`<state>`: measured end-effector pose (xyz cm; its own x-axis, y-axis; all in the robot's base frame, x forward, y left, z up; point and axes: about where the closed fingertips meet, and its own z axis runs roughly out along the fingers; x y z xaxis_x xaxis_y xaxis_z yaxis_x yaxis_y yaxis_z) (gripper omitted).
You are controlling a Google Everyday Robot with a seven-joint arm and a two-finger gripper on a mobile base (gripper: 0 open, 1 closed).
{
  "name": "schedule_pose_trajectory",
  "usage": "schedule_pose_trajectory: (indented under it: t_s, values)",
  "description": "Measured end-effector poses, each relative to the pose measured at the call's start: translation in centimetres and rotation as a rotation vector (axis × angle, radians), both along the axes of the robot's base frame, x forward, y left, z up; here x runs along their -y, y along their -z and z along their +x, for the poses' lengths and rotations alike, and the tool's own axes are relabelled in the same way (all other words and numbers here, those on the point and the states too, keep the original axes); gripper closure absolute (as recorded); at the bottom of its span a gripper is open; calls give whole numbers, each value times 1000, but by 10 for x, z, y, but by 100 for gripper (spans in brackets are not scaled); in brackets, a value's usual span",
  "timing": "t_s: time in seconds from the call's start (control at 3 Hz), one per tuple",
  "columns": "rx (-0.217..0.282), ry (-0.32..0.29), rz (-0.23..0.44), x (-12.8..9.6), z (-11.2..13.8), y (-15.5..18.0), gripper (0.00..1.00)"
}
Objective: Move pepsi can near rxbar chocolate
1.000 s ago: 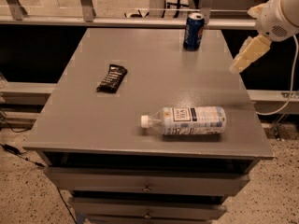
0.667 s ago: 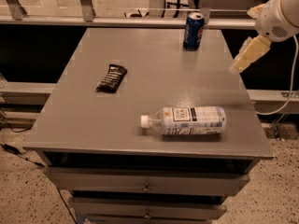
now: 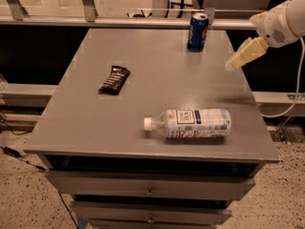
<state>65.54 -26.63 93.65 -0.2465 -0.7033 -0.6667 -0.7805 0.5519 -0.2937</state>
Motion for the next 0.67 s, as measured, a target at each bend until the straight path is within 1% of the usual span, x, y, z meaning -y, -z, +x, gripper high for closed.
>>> schedule_pose_trajectory:
  t_s: [0.33,0.67]
  values:
    - [18,75,189,-2,38,10,0]
    - [67,129,350,-27,87,14,0]
